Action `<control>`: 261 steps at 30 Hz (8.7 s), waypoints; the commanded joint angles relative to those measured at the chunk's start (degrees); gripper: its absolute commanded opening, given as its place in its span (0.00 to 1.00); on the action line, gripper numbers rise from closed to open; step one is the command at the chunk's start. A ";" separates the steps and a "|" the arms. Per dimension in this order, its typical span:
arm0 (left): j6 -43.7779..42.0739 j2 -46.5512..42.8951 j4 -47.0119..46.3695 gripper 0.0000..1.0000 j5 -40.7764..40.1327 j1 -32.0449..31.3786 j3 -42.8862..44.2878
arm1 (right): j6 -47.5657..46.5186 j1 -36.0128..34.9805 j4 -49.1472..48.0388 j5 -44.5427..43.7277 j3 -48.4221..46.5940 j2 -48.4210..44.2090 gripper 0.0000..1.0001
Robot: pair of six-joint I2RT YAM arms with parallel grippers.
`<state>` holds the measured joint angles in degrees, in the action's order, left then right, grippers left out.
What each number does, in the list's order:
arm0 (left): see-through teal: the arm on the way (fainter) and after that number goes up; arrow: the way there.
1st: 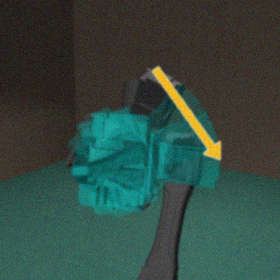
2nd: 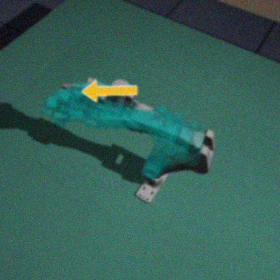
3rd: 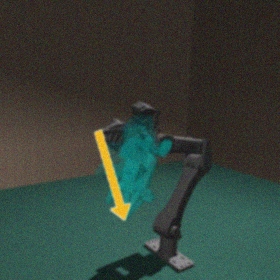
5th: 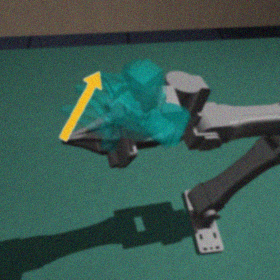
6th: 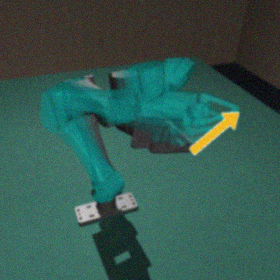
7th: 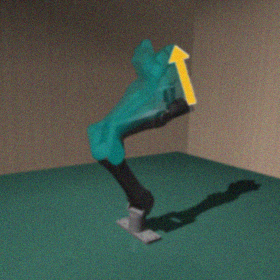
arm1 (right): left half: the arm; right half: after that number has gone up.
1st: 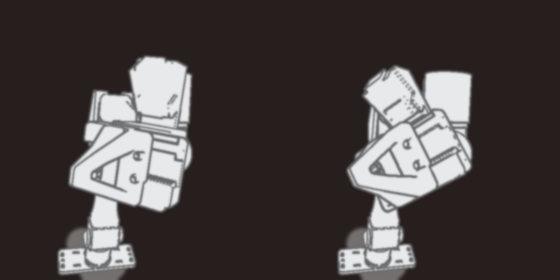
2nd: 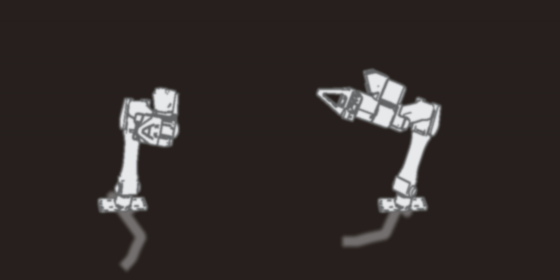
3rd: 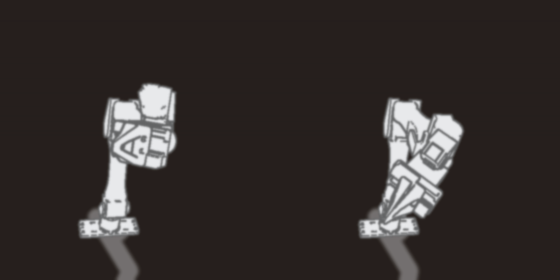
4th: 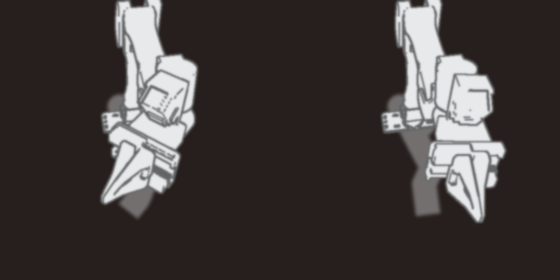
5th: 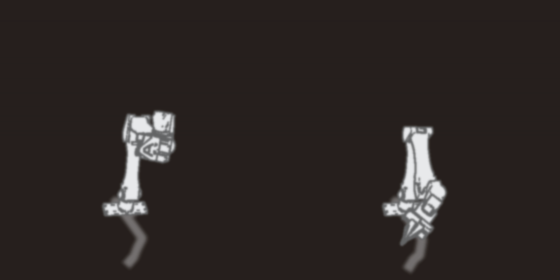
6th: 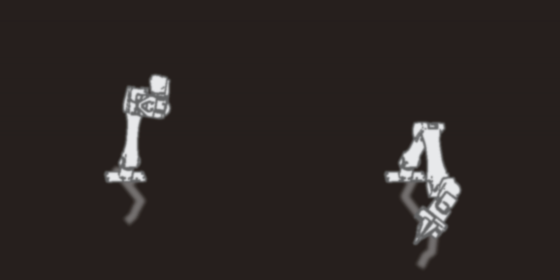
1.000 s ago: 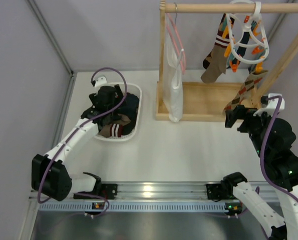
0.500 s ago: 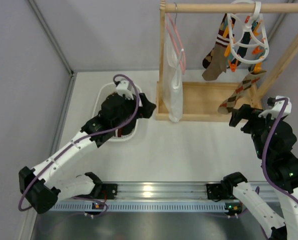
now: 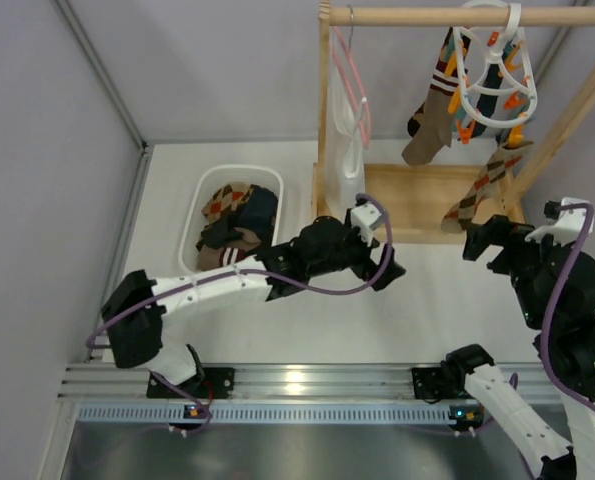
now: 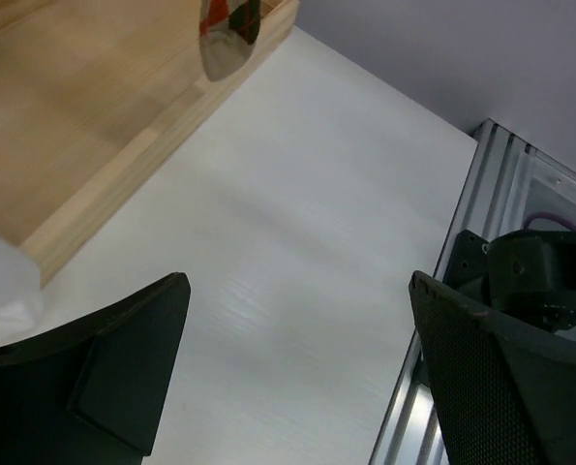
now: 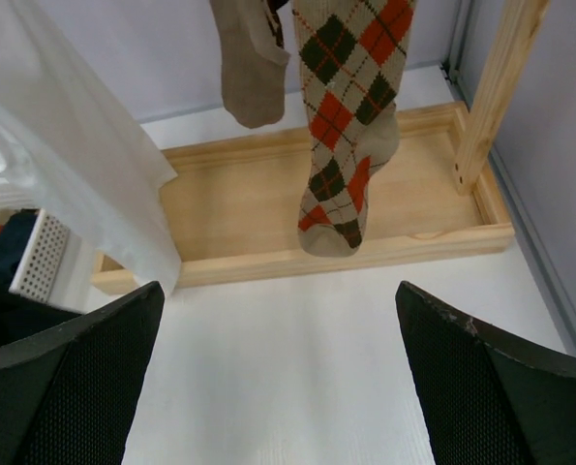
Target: Remove the socks clipped to the hanger
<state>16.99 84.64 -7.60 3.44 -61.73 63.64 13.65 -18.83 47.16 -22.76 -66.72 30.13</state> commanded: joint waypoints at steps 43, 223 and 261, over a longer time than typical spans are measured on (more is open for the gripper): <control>7.34 37.10 -16.84 0.00 4.39 6.19 33.15 | -3.80 -0.59 1.16 5.29 -9.03 -3.25 0.99; 20.53 0.71 27.19 0.82 -10.21 49.08 9.06 | -2.31 2.31 -16.31 13.19 -2.80 12.23 0.99; 12.80 -8.71 5.05 0.98 0.07 -1.19 -2.82 | 8.31 28.58 -21.40 20.99 9.23 13.98 1.00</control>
<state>29.85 76.40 4.01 0.10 -62.70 57.34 20.32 8.82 28.53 -3.25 -59.20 39.88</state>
